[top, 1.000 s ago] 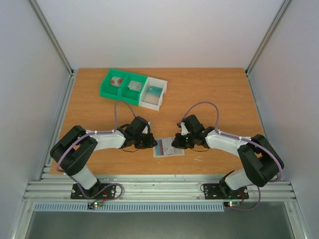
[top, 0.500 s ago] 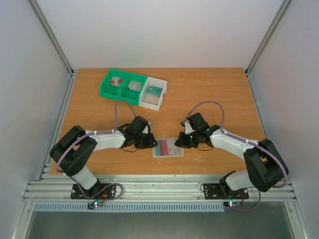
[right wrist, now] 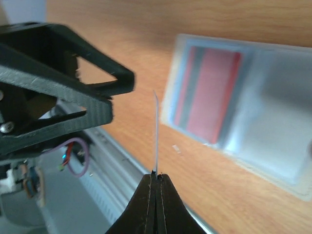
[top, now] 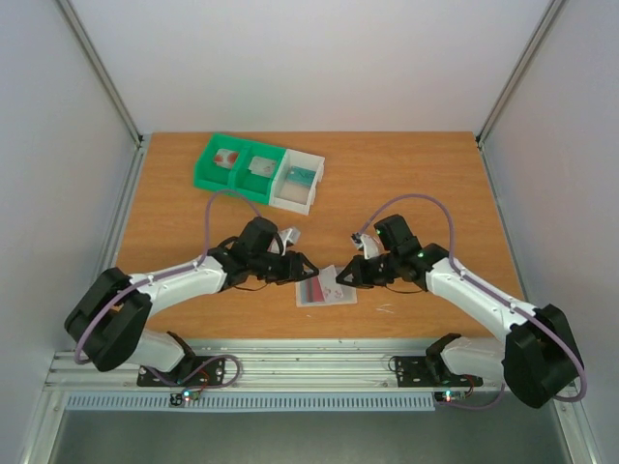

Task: Take the credit cards out of the card holder

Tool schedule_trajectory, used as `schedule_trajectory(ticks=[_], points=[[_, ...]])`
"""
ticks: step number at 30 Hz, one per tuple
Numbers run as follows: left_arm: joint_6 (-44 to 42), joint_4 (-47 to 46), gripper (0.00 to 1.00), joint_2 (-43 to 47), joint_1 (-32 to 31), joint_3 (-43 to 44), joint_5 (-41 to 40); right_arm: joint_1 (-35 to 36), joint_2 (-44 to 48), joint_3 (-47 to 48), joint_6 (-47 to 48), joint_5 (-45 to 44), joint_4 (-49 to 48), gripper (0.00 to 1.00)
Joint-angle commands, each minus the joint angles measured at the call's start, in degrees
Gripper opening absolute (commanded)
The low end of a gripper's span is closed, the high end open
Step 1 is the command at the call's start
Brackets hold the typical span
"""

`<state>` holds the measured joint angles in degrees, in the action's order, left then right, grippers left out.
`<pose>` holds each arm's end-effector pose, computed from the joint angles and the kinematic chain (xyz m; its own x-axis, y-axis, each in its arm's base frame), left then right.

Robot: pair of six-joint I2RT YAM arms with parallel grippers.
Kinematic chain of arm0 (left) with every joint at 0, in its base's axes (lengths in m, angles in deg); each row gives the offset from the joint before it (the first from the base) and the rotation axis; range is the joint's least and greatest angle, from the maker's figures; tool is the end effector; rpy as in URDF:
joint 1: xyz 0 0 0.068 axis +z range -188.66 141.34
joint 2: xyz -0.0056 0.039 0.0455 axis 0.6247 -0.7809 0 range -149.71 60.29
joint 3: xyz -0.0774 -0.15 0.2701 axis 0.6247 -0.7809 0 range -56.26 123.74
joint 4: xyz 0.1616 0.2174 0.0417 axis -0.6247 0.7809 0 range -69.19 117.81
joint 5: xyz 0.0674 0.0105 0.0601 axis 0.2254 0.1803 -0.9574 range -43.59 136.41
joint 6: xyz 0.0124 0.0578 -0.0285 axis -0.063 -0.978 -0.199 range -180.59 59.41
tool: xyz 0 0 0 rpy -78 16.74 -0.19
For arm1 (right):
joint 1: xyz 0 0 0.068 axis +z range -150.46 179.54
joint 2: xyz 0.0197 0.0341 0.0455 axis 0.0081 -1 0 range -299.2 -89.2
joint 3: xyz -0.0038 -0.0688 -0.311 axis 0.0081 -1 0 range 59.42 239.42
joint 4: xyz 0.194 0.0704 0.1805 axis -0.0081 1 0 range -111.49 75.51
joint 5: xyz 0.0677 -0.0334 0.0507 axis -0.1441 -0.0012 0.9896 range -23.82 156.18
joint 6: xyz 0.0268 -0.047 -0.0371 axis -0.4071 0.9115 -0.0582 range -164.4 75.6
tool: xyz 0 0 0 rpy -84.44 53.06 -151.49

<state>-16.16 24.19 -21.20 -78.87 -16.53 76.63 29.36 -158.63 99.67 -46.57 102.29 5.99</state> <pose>0.2050 -0.2072 0.2096 -0.9669 0.0254 -0.2539 0.2130 0.6278 -0.7486 0.1837 0.1404 0.2343 -0.7502 -0.3947 -0.5305 -0.6548 0.5552 0.5128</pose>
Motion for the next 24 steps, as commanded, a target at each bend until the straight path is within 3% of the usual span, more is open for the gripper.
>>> schedule_trajectory(ticks=[1,7,12,14,19,24], points=[[0.55,-7.56,0.48,2.22,0.11,-1.55,8.84,-0.29,2.92,1.49,3.84,10.36,0.5,0.01],[5.46,-18.89,0.54,5.26,1.02,-6.07,18.45,-0.29,4.81,0.01,4.83,19.25,-1.8,0.01],[8.86,-25.33,0.51,6.88,2.26,-8.24,23.66,-0.29,4.39,-1.01,3.46,21.2,-4.44,0.01],[9.43,-25.34,0.41,7.95,2.68,-8.63,24.23,-0.29,4.38,-1.14,2.88,22.01,-5.24,0.01],[11.22,-28.66,0.02,9.31,3.71,-10.26,26.72,-0.29,3.91,-0.53,3.12,20.66,-3.82,0.01],[13.2,-29.57,0.0,10.52,3.82,-10.76,25.65,-0.29,3.95,-0.6,2.63,18.57,-3.32,0.02]])
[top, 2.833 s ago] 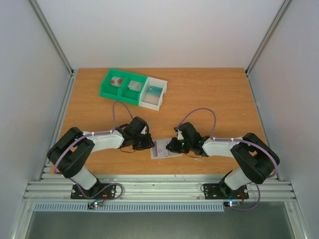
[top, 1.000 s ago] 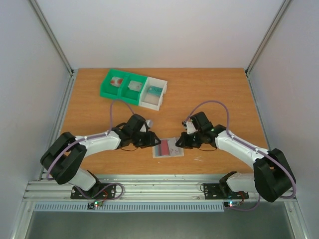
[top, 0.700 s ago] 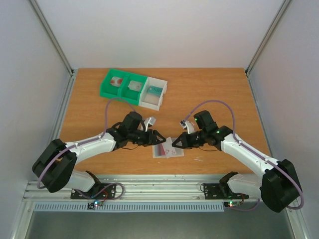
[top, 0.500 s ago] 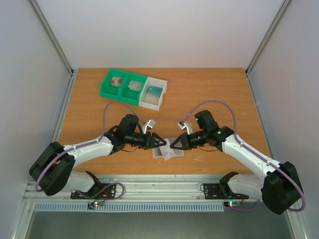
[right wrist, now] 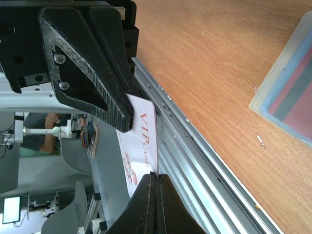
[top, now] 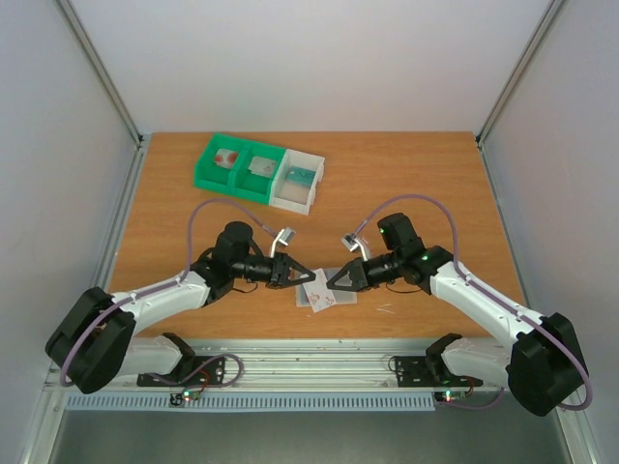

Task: Take the credit cards out of the card holder

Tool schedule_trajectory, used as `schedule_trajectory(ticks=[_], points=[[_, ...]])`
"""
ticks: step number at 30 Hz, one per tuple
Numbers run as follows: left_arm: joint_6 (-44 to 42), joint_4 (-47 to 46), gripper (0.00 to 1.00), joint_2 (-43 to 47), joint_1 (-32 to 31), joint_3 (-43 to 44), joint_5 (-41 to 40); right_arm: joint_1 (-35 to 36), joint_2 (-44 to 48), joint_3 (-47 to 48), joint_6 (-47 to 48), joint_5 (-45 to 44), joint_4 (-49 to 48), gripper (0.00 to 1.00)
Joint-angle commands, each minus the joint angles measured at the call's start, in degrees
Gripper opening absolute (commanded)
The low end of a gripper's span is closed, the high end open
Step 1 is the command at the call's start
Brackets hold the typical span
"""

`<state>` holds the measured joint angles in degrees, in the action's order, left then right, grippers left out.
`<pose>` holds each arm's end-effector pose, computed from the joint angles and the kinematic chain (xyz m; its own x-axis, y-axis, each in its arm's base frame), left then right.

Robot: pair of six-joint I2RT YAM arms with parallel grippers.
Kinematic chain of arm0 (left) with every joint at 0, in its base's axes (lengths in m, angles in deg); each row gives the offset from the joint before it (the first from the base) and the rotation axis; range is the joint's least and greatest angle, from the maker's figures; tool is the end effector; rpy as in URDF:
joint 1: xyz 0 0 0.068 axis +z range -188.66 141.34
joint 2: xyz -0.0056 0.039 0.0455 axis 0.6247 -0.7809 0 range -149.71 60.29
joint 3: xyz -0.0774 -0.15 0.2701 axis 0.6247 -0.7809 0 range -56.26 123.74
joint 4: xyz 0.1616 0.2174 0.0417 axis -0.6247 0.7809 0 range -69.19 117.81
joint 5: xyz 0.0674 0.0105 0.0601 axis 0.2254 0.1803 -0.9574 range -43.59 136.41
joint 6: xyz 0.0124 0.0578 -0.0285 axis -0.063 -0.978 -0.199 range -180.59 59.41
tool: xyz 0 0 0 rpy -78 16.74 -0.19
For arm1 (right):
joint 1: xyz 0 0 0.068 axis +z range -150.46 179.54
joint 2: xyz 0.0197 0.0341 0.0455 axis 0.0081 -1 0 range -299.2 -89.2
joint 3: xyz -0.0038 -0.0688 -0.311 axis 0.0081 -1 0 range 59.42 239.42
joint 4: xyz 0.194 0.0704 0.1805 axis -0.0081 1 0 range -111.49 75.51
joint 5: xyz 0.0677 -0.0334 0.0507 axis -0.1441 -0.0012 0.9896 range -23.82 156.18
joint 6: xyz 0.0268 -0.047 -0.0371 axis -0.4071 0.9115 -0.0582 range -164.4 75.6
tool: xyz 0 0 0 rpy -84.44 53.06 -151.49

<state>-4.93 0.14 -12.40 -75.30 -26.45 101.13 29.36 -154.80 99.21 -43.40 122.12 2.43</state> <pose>0.1785 -0.1852 0.2392 -0.9564 0.1171 -0.2674 0.2860 0.1932 -0.9385 0.1669 0.1450 0.2596 -0.6490 -0.3833 -0.6572 -0.7545 0.2130 0.6208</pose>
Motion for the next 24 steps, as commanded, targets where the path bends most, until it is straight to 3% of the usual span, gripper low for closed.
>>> schedule_trajectory(ticks=[1,12,20,24], points=[[2.2,-5.67,0.0,1.95,0.26,-1.07,0.46,-0.29,0.26,-0.09,-0.86,-2.05,0.25,0.03],[2.61,-1.01,0.0,4.21,0.83,-2.1,-12.13,-0.31,2.76,3.19,-5.33,-9.5,5.98,0.57],[-4.82,17.02,0.0,10.66,3.24,4.88,-23.57,-0.29,4.32,3.7,-7.57,-10.79,4.58,0.97],[-9.85,25.84,0.0,11.85,4.9,10.56,-28.96,-0.29,4.6,4.79,-8.02,-10.76,4.23,0.99]])
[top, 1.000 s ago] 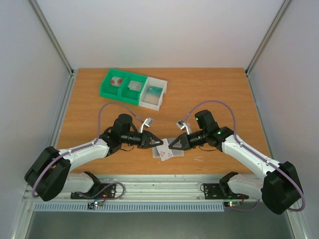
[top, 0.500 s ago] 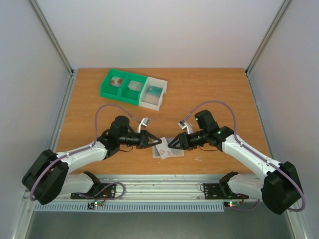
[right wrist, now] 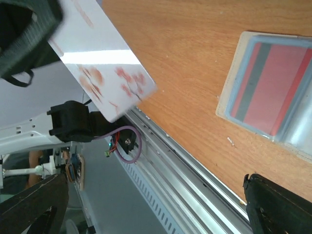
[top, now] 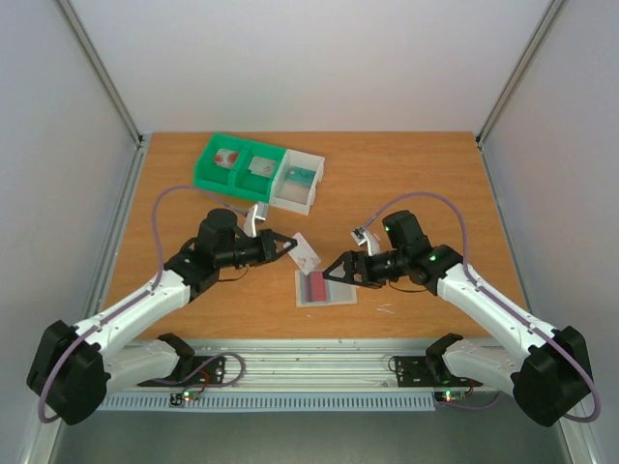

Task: Take the credit cards out of the card holder

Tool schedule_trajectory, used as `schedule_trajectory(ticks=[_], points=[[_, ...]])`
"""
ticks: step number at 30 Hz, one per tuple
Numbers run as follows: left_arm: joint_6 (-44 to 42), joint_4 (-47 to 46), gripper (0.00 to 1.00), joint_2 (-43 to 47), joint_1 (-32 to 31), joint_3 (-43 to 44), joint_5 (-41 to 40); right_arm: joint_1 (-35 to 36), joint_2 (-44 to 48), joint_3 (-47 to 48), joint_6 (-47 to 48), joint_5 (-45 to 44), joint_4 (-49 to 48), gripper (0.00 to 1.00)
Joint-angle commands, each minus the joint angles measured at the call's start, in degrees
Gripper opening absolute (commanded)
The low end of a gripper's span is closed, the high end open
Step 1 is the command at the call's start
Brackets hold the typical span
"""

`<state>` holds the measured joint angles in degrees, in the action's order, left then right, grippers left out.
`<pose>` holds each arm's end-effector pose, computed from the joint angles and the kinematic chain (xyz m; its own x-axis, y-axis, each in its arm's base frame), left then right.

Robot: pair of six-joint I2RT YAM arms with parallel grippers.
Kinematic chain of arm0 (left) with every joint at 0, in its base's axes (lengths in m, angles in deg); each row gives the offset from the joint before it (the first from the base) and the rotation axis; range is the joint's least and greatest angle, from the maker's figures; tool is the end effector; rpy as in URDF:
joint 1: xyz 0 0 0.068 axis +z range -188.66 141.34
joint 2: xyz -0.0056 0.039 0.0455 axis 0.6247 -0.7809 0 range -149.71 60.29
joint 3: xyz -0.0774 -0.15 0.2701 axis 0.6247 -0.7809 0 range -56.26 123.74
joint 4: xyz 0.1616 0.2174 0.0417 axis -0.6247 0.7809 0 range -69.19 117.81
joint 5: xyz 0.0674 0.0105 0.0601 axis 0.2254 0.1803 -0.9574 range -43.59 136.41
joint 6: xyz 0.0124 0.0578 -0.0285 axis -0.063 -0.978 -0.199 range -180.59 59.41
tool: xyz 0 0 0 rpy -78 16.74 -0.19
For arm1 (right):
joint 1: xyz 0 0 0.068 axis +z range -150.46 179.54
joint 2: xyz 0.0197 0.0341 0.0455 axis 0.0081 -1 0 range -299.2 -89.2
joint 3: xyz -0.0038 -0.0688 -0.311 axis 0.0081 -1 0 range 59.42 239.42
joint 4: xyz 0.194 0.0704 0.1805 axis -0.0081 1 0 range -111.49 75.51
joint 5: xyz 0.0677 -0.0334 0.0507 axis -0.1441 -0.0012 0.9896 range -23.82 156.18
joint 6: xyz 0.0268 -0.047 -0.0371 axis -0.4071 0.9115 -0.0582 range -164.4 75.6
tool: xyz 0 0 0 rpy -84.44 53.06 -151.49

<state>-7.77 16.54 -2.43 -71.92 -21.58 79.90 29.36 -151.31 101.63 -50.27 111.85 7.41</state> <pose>0.1858 -0.1559 0.2741 -0.9046 -0.2013 -0.3758 0.2631 0.4301 -0.8636 0.1642 0.1367 0.2740 -0.7268 -0.3342 -0.6001 -0.6855 0.4083 0.6028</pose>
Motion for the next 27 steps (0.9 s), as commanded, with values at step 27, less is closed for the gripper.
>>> schedule_trajectory(ticks=[27], points=[[-20.47,16.84,0.0,-16.21,23.61,28.26,-28.49,-0.29,0.32,5.62,-1.01,-5.07,-1.17,0.99]])
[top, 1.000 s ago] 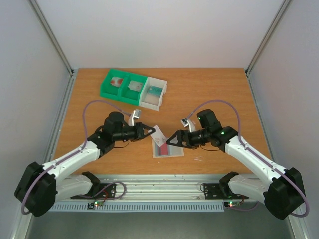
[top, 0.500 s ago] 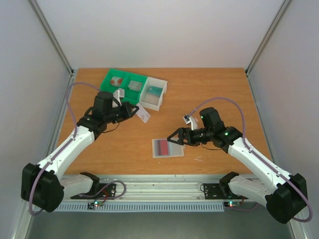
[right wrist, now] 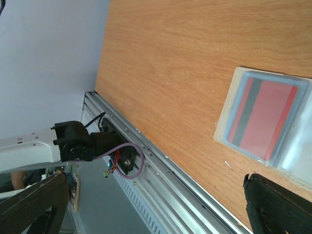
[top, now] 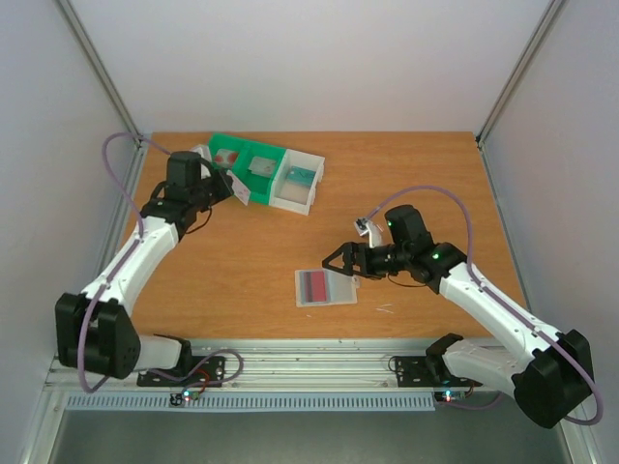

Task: Take the credit cards out of the card holder

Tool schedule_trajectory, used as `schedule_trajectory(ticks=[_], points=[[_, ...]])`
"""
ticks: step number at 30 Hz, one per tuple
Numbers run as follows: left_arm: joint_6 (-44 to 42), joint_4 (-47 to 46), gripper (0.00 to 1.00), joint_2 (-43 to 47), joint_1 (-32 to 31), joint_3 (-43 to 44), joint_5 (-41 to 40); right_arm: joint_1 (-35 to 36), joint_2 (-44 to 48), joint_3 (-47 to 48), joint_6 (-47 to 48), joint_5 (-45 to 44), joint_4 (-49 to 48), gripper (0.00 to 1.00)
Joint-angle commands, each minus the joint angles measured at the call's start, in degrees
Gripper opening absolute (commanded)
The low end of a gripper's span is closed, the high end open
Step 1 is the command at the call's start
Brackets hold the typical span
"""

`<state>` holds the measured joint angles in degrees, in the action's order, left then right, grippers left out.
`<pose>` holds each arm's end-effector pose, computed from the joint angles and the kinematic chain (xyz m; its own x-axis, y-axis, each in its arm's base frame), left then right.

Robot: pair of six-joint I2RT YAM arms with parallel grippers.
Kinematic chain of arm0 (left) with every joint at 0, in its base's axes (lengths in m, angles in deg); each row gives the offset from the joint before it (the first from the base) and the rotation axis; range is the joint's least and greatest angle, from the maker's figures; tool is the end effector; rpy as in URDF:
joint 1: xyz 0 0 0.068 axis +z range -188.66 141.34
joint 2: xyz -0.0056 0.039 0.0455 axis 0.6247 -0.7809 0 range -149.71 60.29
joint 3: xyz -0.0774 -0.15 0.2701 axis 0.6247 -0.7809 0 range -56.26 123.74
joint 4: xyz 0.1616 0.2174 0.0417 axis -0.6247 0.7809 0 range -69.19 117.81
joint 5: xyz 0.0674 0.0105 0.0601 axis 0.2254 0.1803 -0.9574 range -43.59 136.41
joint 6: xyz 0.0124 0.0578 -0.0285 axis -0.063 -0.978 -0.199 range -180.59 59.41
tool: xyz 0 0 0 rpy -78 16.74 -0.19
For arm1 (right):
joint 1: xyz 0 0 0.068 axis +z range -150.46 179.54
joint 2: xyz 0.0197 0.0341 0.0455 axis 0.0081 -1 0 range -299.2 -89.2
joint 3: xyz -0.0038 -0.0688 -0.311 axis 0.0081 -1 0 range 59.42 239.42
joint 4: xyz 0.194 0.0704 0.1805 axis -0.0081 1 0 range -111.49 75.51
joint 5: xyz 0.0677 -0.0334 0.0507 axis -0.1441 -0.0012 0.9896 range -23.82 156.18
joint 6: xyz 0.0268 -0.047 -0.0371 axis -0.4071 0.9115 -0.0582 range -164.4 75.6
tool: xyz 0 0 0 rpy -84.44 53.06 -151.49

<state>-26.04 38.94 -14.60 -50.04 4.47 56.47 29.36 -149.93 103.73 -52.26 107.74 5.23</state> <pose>0.3018 -0.0699 0.3420 -0.6237 -0.4441 -0.6433 -0.0177 0.8308 -0.5563 0.1695 0.1366 0.2922 -0.6960 -0.2810 -0.6607 -0.7035 0.4511 0.5492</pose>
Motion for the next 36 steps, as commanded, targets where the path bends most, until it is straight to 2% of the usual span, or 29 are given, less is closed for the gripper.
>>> schedule_trajectory(ticks=[1,8,19,31,36], points=[[-2.38,-7.42,0.0,-5.51,2.01,2.73,-4.65,-0.29,-1.26,3.98,1.19,-1.33,1.37,0.98],[-4.22,-16.25,0.0,-16.13,2.21,7.46,-3.07,-0.29,-2.56,5.11,-0.16,-2.25,0.71,0.99],[-0.7,-26.76,0.0,-31.16,2.32,17.08,-0.28,-0.29,-6.47,8.54,1.96,-3.34,4.08,0.98],[0.44,-33.18,0.01,-42.5,2.41,22.6,1.7,-0.35,-7.54,7.63,-2.22,-3.47,1.16,0.99],[-0.81,-32.8,0.0,-45.95,2.41,25.9,2.93,-0.29,-7.56,7.5,-2.36,-3.23,0.53,0.98]])
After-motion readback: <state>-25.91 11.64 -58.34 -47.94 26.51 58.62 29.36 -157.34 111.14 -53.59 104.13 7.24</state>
